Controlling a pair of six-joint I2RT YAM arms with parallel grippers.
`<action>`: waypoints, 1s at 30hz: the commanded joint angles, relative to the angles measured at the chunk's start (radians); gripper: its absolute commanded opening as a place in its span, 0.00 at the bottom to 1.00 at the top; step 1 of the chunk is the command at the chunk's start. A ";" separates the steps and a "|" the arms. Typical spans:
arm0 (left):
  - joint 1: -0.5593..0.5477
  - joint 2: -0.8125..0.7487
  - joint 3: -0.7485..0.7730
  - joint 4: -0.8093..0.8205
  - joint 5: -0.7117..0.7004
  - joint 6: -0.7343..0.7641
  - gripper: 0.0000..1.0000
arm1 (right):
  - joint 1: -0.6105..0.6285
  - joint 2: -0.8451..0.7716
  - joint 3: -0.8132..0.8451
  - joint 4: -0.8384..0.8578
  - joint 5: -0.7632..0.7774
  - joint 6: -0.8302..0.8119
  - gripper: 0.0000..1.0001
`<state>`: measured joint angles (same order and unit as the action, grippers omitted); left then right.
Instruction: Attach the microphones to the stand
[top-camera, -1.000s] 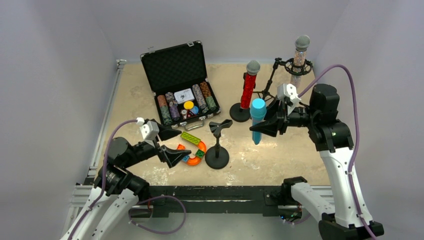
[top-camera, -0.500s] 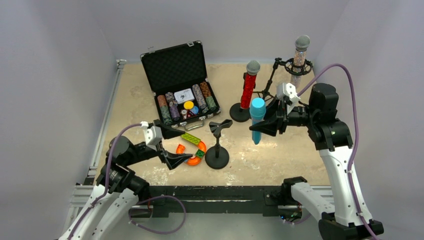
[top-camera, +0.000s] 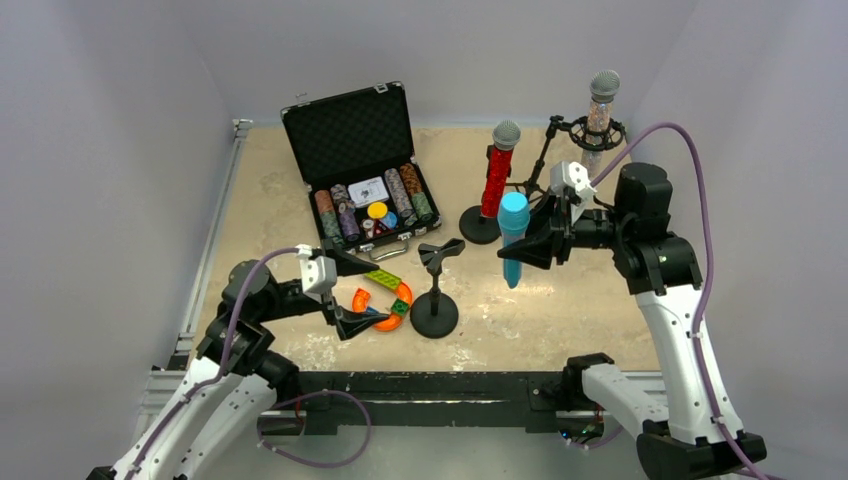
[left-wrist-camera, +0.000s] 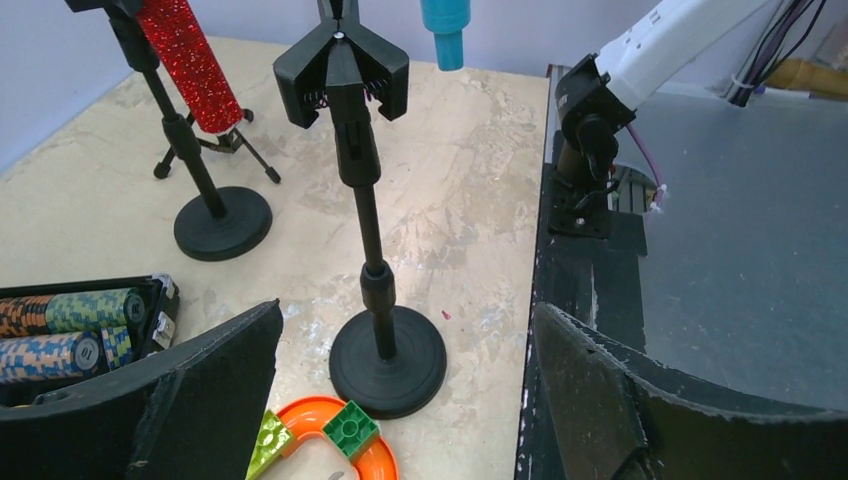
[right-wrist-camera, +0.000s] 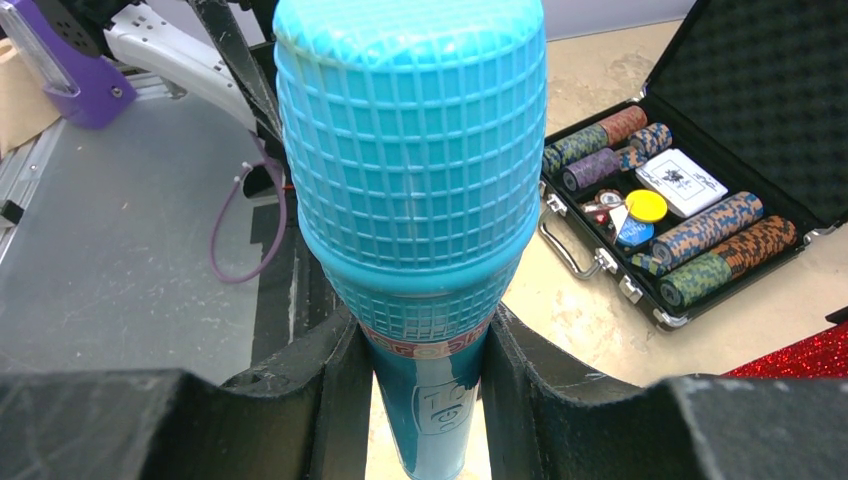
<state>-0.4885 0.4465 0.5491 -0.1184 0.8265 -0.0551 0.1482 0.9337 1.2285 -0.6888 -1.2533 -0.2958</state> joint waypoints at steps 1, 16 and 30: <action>-0.028 0.031 0.059 -0.020 0.013 0.106 0.99 | -0.006 -0.001 0.051 0.008 -0.038 -0.003 0.00; -0.122 0.090 0.103 -0.075 -0.074 0.188 0.99 | -0.006 0.011 0.058 0.000 -0.038 -0.012 0.00; -0.187 0.146 0.122 -0.047 -0.115 0.188 0.98 | -0.007 0.011 0.062 -0.006 -0.040 -0.016 0.00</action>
<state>-0.6590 0.5793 0.6281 -0.2100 0.7235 0.1158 0.1482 0.9436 1.2476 -0.6964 -1.2602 -0.3004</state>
